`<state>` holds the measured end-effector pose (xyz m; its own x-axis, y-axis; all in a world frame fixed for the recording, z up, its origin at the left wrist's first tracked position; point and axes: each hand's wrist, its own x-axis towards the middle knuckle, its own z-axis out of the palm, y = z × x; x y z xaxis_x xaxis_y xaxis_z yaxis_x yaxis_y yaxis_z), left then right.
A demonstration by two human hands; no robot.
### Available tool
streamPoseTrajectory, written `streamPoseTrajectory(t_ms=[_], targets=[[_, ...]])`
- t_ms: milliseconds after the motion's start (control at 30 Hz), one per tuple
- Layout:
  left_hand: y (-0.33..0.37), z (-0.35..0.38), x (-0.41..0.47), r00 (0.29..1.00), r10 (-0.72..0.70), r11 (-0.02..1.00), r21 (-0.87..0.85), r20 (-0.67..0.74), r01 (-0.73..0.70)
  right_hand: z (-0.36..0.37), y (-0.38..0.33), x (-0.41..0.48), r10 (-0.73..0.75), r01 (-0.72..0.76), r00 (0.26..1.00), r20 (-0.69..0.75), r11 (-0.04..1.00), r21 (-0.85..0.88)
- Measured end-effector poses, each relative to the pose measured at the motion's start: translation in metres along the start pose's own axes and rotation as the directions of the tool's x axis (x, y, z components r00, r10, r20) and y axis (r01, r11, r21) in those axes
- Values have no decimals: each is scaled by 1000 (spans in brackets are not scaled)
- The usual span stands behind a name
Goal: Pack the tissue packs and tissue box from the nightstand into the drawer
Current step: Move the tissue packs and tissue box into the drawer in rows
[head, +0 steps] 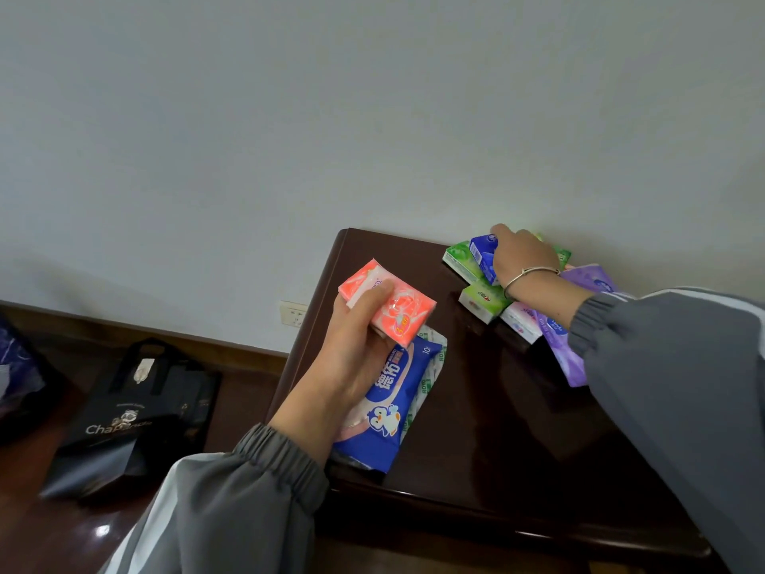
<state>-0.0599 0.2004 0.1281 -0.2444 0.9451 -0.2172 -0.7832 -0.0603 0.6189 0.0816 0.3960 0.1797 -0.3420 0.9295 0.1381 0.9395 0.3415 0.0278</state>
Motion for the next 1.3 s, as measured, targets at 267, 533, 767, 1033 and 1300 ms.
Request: streamPoseTrajectory(t_ms=[267,533,767,1033,1300], targets=[[-3,-3,4,1000,-5,1000,9,-5,5,4,0,1,-1,-11,996,91,991,130],[-3,-1,0,1000,7,1000,23,-30,-7,-5,-9,4,181,-207,974,136,955,214],[-1,3,-4,997,19,998,67,-77,-14,-6,-20,7,252,-270,963,99,918,289],[-5,6,-7,967,149,960,265,-208,-91,-49,-17,-45,361,-142,933,0,367,919],[2,42,-104,961,274,822,513,23,-247,-93,55,-237,6,-266,957,289,-373,889]])
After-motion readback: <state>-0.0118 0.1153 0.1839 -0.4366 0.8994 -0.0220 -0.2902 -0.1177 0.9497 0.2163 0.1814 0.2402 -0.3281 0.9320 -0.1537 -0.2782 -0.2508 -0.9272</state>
